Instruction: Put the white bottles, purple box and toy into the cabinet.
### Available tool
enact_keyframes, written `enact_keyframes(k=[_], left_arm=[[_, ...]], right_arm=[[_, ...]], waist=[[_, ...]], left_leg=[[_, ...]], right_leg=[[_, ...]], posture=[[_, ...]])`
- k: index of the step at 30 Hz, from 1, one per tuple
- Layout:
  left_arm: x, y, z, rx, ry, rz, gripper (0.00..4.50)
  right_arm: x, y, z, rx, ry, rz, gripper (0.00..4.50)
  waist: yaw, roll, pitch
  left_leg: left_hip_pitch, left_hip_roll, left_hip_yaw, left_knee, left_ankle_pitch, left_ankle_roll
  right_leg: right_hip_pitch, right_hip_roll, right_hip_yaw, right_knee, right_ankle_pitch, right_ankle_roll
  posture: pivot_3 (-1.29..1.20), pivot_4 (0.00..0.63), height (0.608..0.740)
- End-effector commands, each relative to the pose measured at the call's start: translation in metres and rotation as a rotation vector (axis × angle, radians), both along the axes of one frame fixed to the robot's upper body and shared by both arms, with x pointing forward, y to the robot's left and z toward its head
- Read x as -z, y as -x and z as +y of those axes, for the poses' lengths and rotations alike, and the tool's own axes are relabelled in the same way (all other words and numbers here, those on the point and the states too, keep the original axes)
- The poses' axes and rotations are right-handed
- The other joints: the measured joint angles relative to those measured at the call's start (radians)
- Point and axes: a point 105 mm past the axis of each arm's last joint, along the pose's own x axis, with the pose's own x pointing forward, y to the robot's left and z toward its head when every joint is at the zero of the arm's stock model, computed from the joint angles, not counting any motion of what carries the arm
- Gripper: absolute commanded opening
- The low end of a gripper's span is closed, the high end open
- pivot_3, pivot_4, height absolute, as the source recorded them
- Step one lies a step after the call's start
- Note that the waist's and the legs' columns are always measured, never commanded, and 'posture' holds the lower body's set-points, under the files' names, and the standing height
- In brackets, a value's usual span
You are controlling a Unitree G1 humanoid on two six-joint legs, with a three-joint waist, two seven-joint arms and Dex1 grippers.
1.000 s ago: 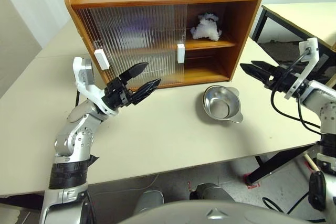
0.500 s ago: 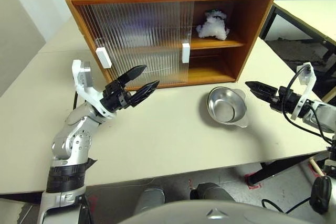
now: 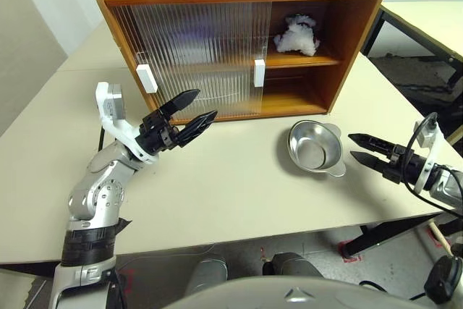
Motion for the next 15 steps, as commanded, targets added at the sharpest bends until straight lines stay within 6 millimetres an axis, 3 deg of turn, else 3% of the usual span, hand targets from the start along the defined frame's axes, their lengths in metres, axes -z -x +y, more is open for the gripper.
enact_keyframes(k=[1, 6, 15], left_arm=[[-0.003, 0.001, -0.001, 0.004, -0.015, -0.009, 4.5], [-0.004, 0.001, 0.0, 0.003, -0.019, -0.009, 4.5], [-0.005, 0.001, 0.0, 0.001, -0.024, -0.01, 4.5]], right_arm=[[0.01, 0.011, 0.0, -0.003, -0.036, 0.052, 4.47], [0.026, 0.029, 0.007, -0.045, -0.089, 0.115, 4.47], [0.039, 0.036, 0.01, -0.067, -0.15, 0.166, 4.47]], waist=[[0.0, 0.0, 0.0], [0.0, 0.0, 0.0], [-0.002, -0.001, 0.001]], left_leg=[[0.0, 0.0, 0.0, 0.0, 0.0, 0.0], [0.0, 0.0, 0.0, 0.0, -0.002, 0.0], [0.0, 0.0, 0.001, 0.0, -0.004, 0.0]], right_leg=[[0.0, 0.0, 0.0, 0.0, 0.0, 0.0], [0.0, 0.0, 0.0, 0.0, -0.002, 0.0], [0.0, 0.0, 0.001, 0.0, -0.005, 0.001]], posture=[[-0.02, 0.029, 0.74], [-0.02, 0.031, 0.74], [-0.01, 0.03, 0.74]])
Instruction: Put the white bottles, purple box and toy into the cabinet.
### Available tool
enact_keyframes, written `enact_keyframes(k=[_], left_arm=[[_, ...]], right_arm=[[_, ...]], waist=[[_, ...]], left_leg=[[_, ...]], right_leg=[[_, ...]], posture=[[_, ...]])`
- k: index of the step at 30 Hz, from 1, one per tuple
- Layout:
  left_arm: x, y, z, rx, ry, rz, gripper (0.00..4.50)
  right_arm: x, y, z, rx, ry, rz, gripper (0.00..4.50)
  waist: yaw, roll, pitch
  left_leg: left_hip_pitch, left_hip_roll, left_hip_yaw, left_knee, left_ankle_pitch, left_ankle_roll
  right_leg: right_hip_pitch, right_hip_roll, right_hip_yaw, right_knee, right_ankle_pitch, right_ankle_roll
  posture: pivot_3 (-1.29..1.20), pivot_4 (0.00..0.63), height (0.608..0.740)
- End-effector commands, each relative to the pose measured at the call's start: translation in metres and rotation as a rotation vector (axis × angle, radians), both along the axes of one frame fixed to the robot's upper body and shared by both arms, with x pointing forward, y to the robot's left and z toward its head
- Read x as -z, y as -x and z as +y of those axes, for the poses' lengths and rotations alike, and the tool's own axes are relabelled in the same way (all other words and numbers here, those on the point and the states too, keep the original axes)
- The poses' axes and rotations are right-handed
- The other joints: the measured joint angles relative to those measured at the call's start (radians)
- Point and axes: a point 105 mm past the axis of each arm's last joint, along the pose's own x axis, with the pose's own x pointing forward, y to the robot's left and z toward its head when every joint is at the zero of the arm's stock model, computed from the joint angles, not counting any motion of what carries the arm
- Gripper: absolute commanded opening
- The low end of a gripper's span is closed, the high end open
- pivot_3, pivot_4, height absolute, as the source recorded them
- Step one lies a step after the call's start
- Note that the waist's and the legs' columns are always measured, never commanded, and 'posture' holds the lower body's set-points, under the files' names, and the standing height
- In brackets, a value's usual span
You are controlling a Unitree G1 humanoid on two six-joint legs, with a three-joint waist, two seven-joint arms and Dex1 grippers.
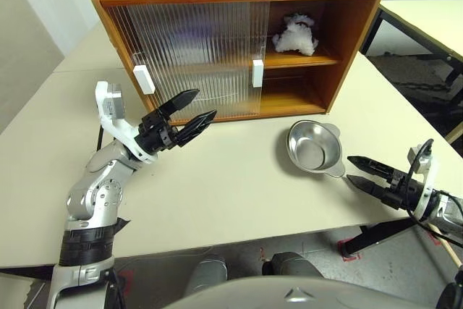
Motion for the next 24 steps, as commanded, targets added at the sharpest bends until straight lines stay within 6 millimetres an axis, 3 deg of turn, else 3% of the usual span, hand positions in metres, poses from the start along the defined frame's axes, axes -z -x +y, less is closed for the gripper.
enact_keyframes(k=[1, 9, 24], left_arm=[[-0.005, 0.002, -0.001, 0.007, -0.014, -0.015, 4.5], [-0.005, 0.003, -0.001, 0.002, -0.018, -0.015, 4.5], [-0.005, 0.005, -0.001, -0.003, -0.018, -0.015, 4.5]], right_arm=[[0.006, 0.003, 0.004, -0.033, -0.024, 0.033, 4.47], [0.036, 0.001, -0.01, -0.007, -0.028, 0.056, 4.47], [0.034, -0.012, 0.002, -0.07, -0.062, 0.019, 4.47]], waist=[[0.0, 0.0, 0.0], [0.0, -0.01, 0.002], [-0.015, -0.021, 0.003]], left_leg=[[0.0, 0.0, 0.0, 0.0, 0.0, 0.0], [0.001, -0.001, 0.002, 0.0, -0.001, 0.0], [0.005, 0.0, 0.004, 0.003, -0.005, -0.007]], right_leg=[[0.0, 0.0, 0.0, 0.0, 0.0, 0.0], [0.007, 0.0, -0.002, 0.0, -0.002, 0.001], [0.008, -0.002, 0.017, 0.0, -0.001, -0.001]], posture=[[-0.01, 0.03, 0.74], [0.0, 0.03, 0.74], [0.01, 0.026, 0.74]])
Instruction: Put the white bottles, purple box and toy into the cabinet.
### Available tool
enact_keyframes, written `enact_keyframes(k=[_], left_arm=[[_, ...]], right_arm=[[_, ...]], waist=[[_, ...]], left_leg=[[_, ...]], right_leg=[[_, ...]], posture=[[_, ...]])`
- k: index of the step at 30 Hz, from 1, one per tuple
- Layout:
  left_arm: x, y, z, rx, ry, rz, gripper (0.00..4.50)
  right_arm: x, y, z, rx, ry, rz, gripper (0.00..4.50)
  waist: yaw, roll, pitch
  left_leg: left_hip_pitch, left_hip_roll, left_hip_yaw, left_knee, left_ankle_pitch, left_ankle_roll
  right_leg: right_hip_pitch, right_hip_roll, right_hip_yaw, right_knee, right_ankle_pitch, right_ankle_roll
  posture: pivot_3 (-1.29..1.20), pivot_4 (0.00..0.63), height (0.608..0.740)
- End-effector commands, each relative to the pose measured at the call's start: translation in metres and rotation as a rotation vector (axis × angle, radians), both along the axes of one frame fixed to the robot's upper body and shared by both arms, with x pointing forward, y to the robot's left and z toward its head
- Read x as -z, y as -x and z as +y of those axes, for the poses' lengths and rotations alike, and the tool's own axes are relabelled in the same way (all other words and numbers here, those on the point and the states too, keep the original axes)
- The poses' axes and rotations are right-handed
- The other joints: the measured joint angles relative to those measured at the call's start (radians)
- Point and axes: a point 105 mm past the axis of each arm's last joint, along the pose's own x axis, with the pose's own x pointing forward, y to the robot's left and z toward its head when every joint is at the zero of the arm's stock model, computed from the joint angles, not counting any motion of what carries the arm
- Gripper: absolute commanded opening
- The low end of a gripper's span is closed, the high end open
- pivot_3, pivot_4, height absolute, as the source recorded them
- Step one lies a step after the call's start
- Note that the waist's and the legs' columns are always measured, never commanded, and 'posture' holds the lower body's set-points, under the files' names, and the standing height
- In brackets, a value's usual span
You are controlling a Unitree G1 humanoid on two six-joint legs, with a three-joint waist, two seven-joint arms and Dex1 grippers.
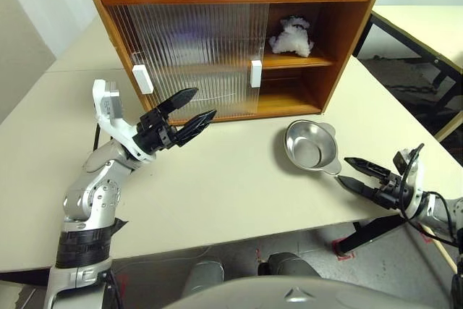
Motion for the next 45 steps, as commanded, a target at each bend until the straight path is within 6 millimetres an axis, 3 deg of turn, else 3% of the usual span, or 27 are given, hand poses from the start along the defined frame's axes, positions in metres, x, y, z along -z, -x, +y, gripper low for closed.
enact_keyframes(k=[1, 14, 31, 34, 44, 45], left_arm=[[0.0, 0.002, -0.001, 0.003, -0.004, 0.002, 4.5], [0.002, 0.002, -0.003, 0.013, -0.005, 0.009, 4.5], [0.003, 0.002, -0.003, 0.012, -0.012, 0.009, 4.5], [0.003, 0.002, -0.002, 0.011, -0.013, 0.009, 4.5], [0.003, 0.002, -0.002, 0.009, -0.012, 0.008, 4.5], [0.003, 0.002, -0.002, 0.009, -0.012, 0.008, 4.5]], right_arm=[[0.014, 0.0, -0.001, 0.002, 0.053, 0.047, 4.47], [-0.017, 0.006, 0.011, -0.085, -0.069, 0.043, 4.47], [-0.029, 0.004, 0.027, -0.125, -0.078, 0.018, 4.47], [-0.031, 0.001, 0.029, -0.126, -0.074, 0.007, 3.86], [-0.039, -0.007, 0.043, -0.133, -0.056, -0.037, 0.13], [-0.041, -0.008, 0.044, -0.134, -0.055, -0.044, 0.02]], waist=[[-0.002, 0.0, 0.0], [0.003, 0.005, 0.006], [0.02, 0.005, 0.007], [0.019, 0.006, 0.007], [0.02, 0.006, 0.007], [0.02, 0.006, 0.007]], left_leg=[[0.0, 0.0, 0.002, 0.0, 0.0, -0.001], [0.005, 0.001, 0.011, -0.003, -0.002, 0.0], [0.007, -0.001, 0.013, -0.001, -0.004, 0.005], [0.009, -0.001, 0.013, -0.001, -0.004, 0.005], [0.009, 0.0, 0.013, -0.001, -0.005, 0.006], [0.009, 0.0, 0.013, -0.001, -0.005, 0.006]], right_leg=[[0.0, 0.0, 0.0, 0.0, 0.0, 0.0], [-0.003, 0.004, 0.003, 0.0, 0.0, 0.0], [-0.001, 0.005, 0.002, 0.0, -0.002, 0.005], [0.0, 0.005, 0.002, 0.001, -0.002, 0.005], [0.0, 0.005, 0.003, 0.001, -0.002, 0.005], [0.0, 0.005, 0.003, 0.001, -0.002, 0.005]], posture=[[0.01, 0.026, 0.74], [0.0, 0.028, 0.74], [0.01, 0.029, 0.74], [0.0, 0.029, 0.74], [0.01, 0.03, 0.74], [0.01, 0.03, 0.74]])
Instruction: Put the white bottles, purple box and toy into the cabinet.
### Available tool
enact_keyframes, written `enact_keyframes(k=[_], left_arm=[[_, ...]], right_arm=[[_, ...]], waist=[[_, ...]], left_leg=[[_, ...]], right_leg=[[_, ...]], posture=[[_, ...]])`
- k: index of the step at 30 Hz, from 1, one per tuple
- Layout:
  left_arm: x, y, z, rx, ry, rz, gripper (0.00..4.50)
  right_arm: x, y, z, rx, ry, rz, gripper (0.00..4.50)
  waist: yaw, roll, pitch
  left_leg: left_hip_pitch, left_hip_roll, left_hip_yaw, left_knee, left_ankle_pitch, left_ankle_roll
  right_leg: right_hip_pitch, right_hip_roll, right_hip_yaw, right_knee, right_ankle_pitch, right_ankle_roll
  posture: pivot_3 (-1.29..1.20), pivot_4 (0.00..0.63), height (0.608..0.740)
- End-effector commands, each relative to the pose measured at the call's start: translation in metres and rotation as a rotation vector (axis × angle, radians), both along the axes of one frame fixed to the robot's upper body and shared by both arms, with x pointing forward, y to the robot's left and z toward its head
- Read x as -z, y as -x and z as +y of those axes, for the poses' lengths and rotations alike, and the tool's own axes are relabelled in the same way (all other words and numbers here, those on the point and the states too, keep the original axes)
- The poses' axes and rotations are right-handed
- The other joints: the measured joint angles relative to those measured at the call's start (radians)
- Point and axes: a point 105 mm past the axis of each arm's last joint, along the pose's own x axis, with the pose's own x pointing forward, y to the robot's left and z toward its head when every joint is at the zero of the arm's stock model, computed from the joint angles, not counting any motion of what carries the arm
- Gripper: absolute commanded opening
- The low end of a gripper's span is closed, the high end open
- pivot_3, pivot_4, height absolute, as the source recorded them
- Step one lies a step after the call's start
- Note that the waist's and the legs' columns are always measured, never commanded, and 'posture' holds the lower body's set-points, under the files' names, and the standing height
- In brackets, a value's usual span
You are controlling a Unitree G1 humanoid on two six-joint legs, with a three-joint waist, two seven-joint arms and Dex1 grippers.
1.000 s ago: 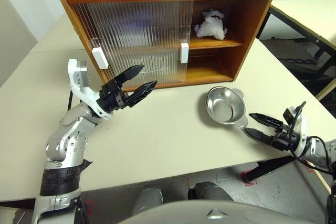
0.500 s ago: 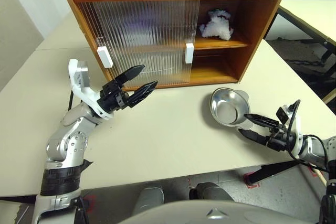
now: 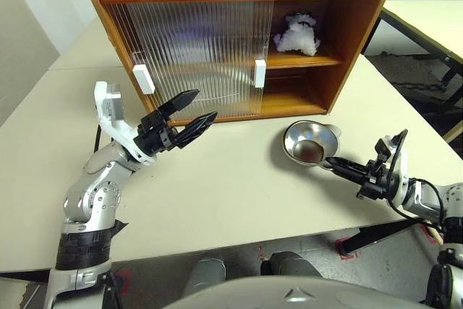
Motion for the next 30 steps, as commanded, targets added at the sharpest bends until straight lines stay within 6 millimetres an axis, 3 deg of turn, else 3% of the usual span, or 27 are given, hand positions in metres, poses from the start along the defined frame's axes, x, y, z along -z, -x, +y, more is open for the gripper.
enact_keyframes(k=[1, 12, 19, 24, 30], left_arm=[[0.0, 0.0, -0.001, 0.005, -0.01, -0.002, 4.5], [-0.001, -0.001, -0.001, 0.012, -0.013, -0.006, 4.5], [-0.002, -0.001, -0.002, 0.017, -0.015, -0.011, 4.5], [-0.004, 0.001, -0.002, 0.014, -0.022, -0.015, 4.5], [-0.005, 0.003, 0.001, 0.002, -0.029, -0.017, 4.5]], right_arm=[[-0.013, -0.003, 0.005, -0.018, -0.021, -0.031, 0.02], [-0.041, -0.018, 0.02, -0.025, -0.052, -0.122, 0.02], [-0.064, -0.043, 0.039, 0.009, -0.117, -0.184, 0.02], [-0.066, -0.064, 0.047, 0.066, -0.134, -0.151, 0.02], [-0.06, -0.072, 0.04, 0.102, -0.119, -0.108, 0.02]], waist=[[0.0, 0.0, 0.0], [0.0, 0.001, 0.0], [-0.001, 0.002, -0.002], [-0.001, 0.004, -0.003], [0.003, 0.005, -0.004]], left_leg=[[0.0, 0.0, 0.0, 0.0, 0.0, 0.0], [0.0, 0.0, -0.001, 0.0, 0.0, 0.001], [0.0, 0.001, -0.002, 0.0, -0.001, 0.002], [0.0, 0.002, -0.003, -0.001, -0.003, 0.005], [-0.001, 0.003, -0.004, -0.001, -0.004, 0.007]], right_leg=[[0.0, 0.0, 0.0, 0.0, 0.0, 0.0], [-0.001, 0.0, 0.0, 0.0, 0.002, 0.004], [-0.001, 0.0, 0.0, 0.0, 0.004, 0.007], [-0.002, 0.0, 0.0, 0.001, 0.005, 0.007], [-0.003, -0.002, 0.0, 0.001, 0.005, 0.007]], posture=[[0.01, 0.03, 0.74], [0.0, 0.018, 0.74], [0.0, 0.009, 0.74], [0.01, 0.007, 0.74], [0.03, 0.01, 0.74]])
